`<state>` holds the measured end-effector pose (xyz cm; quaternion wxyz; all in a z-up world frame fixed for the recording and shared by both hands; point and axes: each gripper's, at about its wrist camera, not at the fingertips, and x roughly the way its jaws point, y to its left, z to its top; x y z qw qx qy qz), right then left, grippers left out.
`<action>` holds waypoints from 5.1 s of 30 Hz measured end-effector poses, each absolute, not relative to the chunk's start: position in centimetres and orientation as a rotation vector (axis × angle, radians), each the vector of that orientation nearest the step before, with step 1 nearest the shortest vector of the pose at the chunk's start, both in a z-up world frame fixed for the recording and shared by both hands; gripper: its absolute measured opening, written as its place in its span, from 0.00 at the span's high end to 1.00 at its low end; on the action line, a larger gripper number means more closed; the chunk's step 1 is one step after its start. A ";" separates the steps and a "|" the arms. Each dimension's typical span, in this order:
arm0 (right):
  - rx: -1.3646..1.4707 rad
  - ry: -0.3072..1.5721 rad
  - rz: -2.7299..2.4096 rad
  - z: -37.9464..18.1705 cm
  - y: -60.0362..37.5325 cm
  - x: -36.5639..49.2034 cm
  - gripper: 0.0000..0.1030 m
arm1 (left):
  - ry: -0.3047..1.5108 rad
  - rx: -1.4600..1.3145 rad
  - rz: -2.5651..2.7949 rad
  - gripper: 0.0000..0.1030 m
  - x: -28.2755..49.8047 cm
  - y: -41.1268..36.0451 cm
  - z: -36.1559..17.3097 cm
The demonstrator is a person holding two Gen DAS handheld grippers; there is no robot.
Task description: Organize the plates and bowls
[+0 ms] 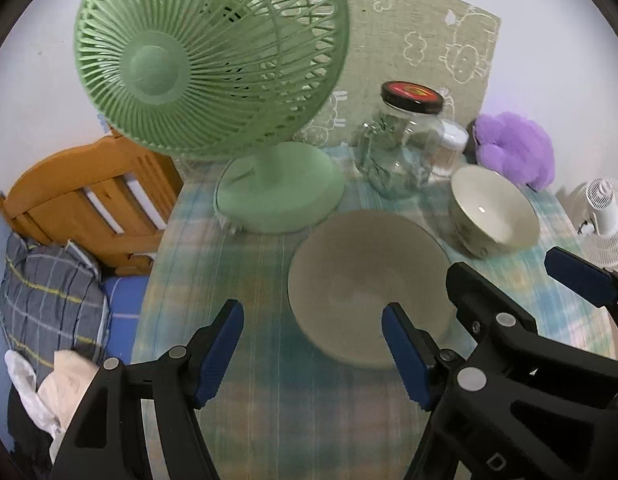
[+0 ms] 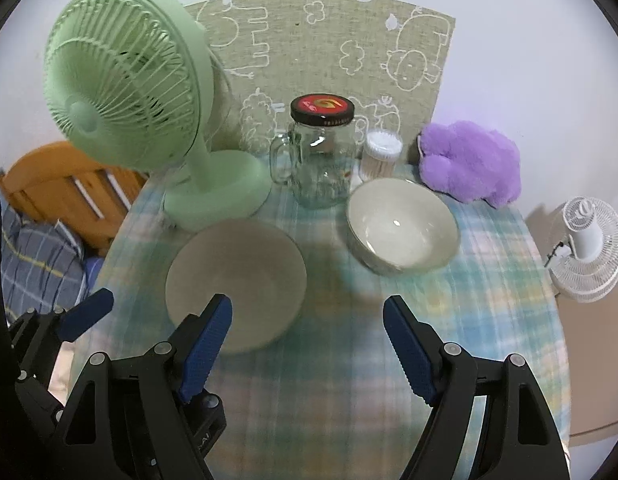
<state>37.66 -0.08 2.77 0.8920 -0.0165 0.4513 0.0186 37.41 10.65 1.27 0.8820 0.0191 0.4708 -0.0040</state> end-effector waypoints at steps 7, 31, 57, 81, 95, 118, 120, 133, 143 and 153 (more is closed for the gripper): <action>-0.017 0.959 0.040 0.1 0.4 42.0 0.42 | 1.022 0.001 -0.037 0.45 41.3 11.0 -1.5; -0.029 1.038 0.009 -3.5 0.2 44.3 0.78 | 1.092 0.039 -0.035 0.78 43.0 11.2 -4.7; -0.014 1.049 0.023 1.8 -2.1 36.0 0.78 | 1.095 0.012 -0.012 0.78 34.9 8.7 0.7; -0.011 0.996 0.068 7.8 -7.9 25.7 0.78 | 1.028 0.000 0.024 0.78 24.7 3.3 6.4; -0.035 1.007 0.088 7.5 -11.3 20.2 0.79 | 1.034 -0.028 0.025 0.78 19.3 0.0 5.8; -0.038 1.109 0.108 4.0 -12.8 15.2 0.79 | 1.133 -0.045 0.001 0.78 14.6 -0.9 2.2; -0.036 1.122 0.108 3.6 -12.8 15.1 0.79 | 1.142 -0.044 0.001 0.78 14.5 -0.8 1.8; -0.050 1.162 0.098 2.1 -12.0 15.1 0.79 | 1.161 -0.023 -0.002 0.78 14.5 -0.5 0.5; -0.050 1.176 0.107 1.4 -11.3 15.3 0.79 | 1.186 -0.022 0.018 0.78 14.6 0.4 -0.4; -0.058 1.205 0.096 0.0 -11.2 15.6 0.79 | 1.222 -0.011 0.021 0.78 14.7 0.1 -1.9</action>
